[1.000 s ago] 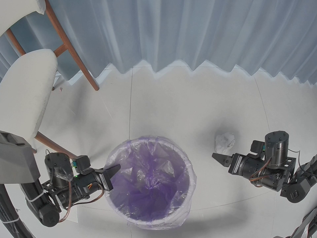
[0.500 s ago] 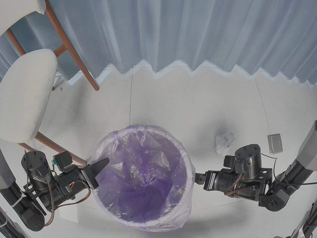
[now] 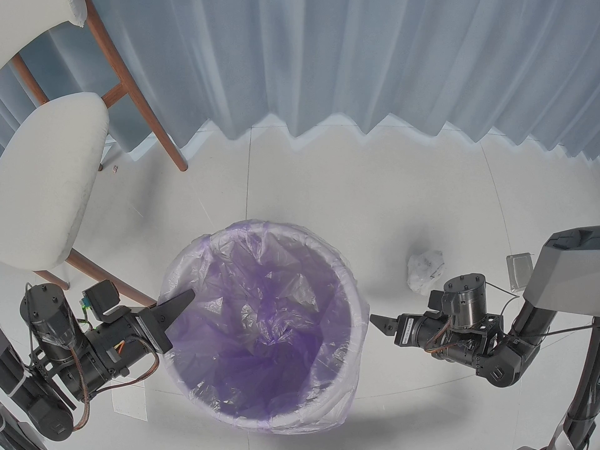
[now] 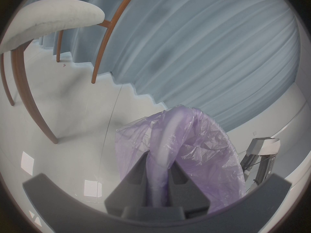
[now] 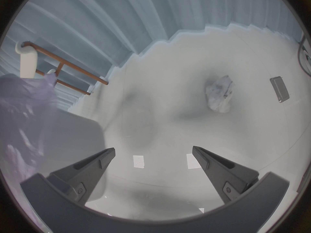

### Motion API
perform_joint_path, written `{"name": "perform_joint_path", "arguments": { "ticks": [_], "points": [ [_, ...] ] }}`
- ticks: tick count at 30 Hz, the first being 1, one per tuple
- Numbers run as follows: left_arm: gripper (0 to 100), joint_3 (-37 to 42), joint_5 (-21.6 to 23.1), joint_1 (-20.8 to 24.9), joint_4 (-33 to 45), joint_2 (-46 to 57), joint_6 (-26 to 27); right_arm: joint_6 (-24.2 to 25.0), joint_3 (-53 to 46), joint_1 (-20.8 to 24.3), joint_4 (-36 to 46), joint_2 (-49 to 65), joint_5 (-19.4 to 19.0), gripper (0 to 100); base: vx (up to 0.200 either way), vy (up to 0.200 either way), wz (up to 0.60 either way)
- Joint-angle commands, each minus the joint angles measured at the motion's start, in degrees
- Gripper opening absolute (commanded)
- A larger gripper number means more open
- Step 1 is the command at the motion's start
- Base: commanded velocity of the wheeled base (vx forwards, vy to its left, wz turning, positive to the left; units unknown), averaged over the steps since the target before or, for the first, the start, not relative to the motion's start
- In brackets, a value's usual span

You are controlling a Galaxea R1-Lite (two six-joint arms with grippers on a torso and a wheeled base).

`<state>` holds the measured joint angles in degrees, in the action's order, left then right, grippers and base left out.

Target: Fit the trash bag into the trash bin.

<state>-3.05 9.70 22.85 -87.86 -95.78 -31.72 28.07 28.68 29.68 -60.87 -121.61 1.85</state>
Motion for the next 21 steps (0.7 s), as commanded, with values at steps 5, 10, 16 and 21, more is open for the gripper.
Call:
{"name": "perform_joint_path", "arguments": {
  "ticks": [5, 10, 16, 21],
  "points": [
    [0, 2.34, -2.50, -0.17, 0.14, 2.71, -3.52, 0.40, -10.23, -0.42, -4.79, 3.14, -0.01, 100, 0.000, 0.000, 0.00],
    [0, 0.06, -10.93, 0.18, 4.45, -0.55, -7.92, 7.61, -21.48, 9.16, -10.06, 12.89, -0.45, 100, 0.000, 0.000, 0.00],
    [0, -0.64, -11.99, 1.94, 5.06, -0.72, -14.60, 9.72, -25.34, 13.38, -19.20, 14.39, -6.16, 100, 0.000, 0.000, 0.00],
    [0, -0.82, -12.08, 2.12, 5.06, -0.55, -14.60, 9.54, -24.47, 13.56, -23.60, 12.54, -9.41, 100, 0.000, 0.000, 0.00]
  ]
}}
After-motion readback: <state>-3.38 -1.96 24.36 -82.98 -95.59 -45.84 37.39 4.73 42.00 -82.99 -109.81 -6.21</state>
